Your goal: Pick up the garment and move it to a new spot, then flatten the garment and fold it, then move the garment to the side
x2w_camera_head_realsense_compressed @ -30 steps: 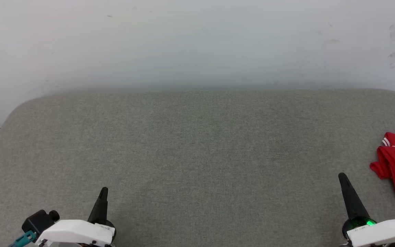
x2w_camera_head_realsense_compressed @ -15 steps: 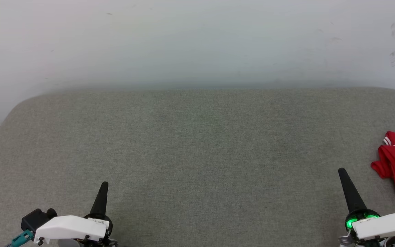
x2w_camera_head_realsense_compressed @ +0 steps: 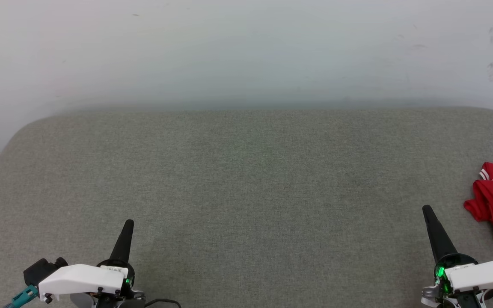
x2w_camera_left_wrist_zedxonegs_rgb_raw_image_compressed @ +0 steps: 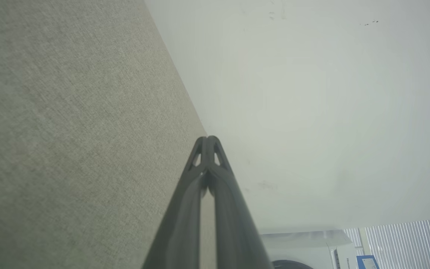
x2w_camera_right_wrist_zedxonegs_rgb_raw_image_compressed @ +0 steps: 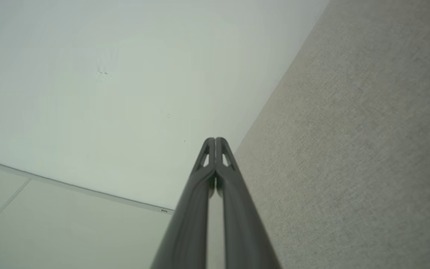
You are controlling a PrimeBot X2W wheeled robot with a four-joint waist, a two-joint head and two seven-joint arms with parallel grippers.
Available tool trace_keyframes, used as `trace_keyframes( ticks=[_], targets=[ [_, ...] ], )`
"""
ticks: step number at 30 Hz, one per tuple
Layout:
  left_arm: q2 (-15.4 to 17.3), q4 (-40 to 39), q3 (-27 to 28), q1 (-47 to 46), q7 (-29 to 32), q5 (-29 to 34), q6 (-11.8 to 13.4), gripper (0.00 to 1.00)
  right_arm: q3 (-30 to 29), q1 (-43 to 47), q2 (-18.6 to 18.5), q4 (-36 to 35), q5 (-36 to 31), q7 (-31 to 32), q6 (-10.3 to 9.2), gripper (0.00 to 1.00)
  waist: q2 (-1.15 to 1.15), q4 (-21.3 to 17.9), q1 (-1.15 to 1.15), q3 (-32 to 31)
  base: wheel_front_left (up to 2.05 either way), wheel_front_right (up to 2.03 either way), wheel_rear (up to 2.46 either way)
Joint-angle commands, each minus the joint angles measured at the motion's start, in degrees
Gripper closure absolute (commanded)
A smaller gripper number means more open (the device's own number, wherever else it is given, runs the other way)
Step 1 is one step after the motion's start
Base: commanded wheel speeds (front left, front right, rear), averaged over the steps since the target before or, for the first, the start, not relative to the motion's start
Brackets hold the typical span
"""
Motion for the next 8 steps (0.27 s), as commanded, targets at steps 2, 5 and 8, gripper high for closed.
trace_keyframes(
  ticks=[2,5,8],
  targets=[
    [-0.2,-0.1,0.6,-1.4,0.4,-1.3,-0.6,1.00,-0.1,-1.8,-0.3,0.2,1.6,0.2,0.00,1.00,0.00,0.0,0.00,0.0,0.00,0.00,0.00],
    [-0.4,0.0,0.9,-1.7,0.7,-2.6,-0.8,1.00,-0.2,-2.0,-0.2,0.8,3.1,0.3,0.00,1.00,0.00,0.0,0.00,0.1,0.00,0.00,0.00],
    [-0.5,0.1,1.1,-1.8,1.1,-3.9,-1.0,1.00,-0.2,-2.6,-0.2,1.3,4.6,0.5,0.00,1.00,0.00,0.0,0.00,0.2,0.00,0.00,0.00]
  ],
)
